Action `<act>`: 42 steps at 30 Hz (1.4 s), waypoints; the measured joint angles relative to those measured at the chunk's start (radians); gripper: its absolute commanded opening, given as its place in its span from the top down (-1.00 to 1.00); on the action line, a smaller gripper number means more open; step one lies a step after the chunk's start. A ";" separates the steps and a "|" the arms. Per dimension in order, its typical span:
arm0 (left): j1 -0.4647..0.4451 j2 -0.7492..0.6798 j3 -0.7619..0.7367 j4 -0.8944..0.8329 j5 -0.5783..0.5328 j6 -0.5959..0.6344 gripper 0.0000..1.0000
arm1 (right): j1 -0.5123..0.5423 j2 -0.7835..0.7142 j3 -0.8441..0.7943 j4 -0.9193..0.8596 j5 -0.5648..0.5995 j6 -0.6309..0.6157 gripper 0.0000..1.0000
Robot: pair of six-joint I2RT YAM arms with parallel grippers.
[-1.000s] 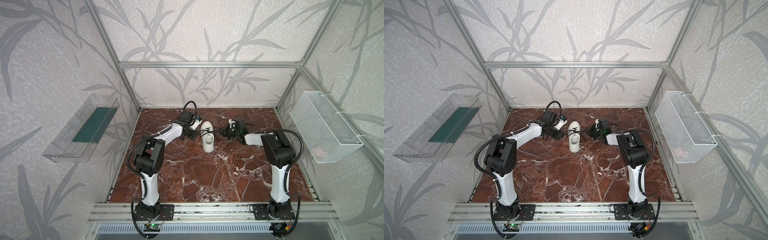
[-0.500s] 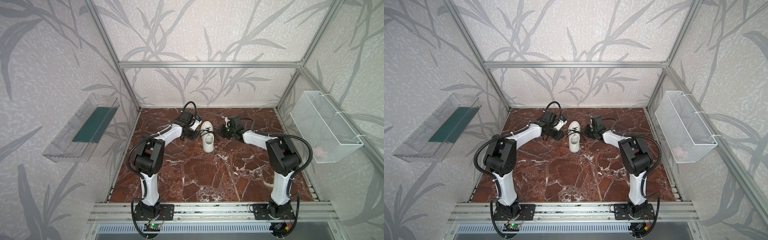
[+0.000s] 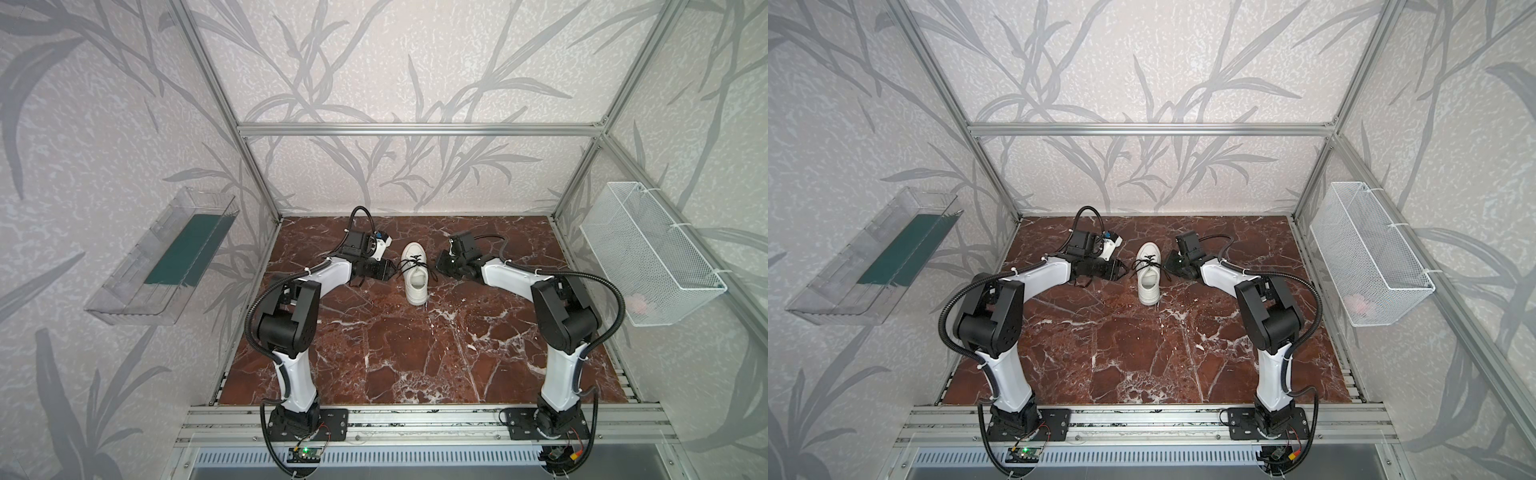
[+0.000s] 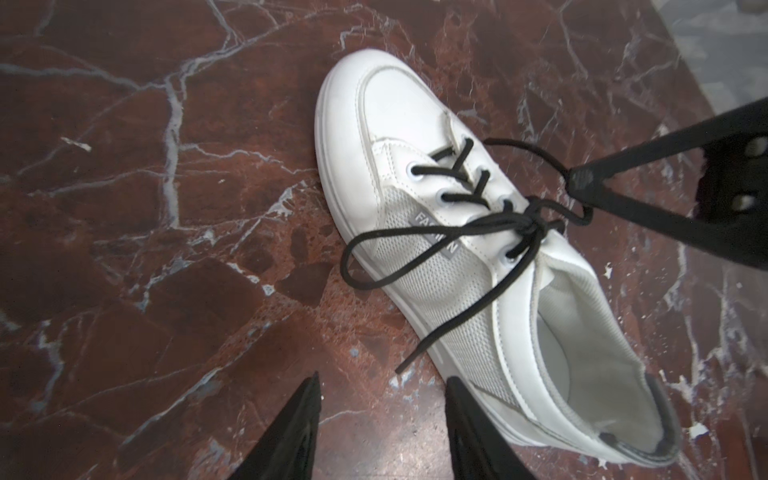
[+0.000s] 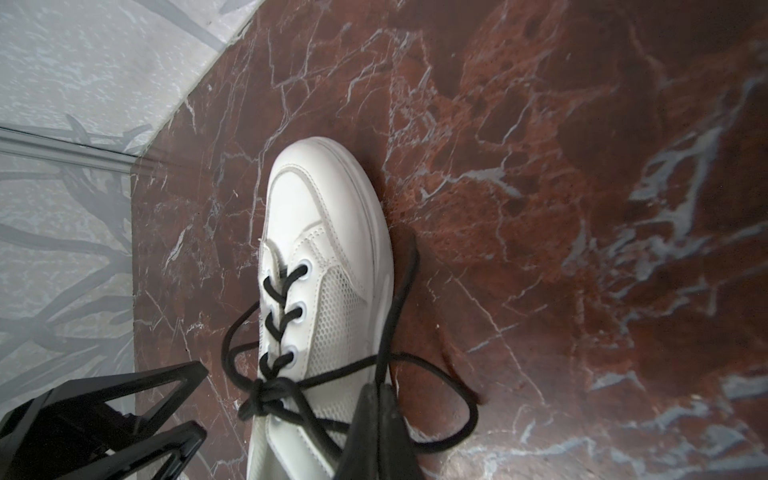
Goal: Tie the shoes
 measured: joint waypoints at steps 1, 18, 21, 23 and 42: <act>0.005 0.000 0.000 0.016 0.013 -0.015 -0.07 | 0.000 -0.002 0.000 0.000 0.006 -0.003 1.00; 0.011 0.000 -0.013 0.078 0.044 -0.071 -0.14 | 0.025 -0.040 -0.005 -0.094 0.137 0.060 0.14; 0.011 0.001 -0.013 0.078 0.045 -0.078 -0.14 | 0.018 -0.068 -0.026 -0.113 0.157 0.065 0.13; 0.014 0.003 -0.013 0.078 0.047 -0.086 -0.14 | 0.011 -0.081 -0.027 -0.117 0.162 0.065 0.12; 0.017 0.087 -0.071 0.273 0.121 -0.348 -0.08 | -0.016 0.039 0.248 -0.183 -0.132 -0.081 0.26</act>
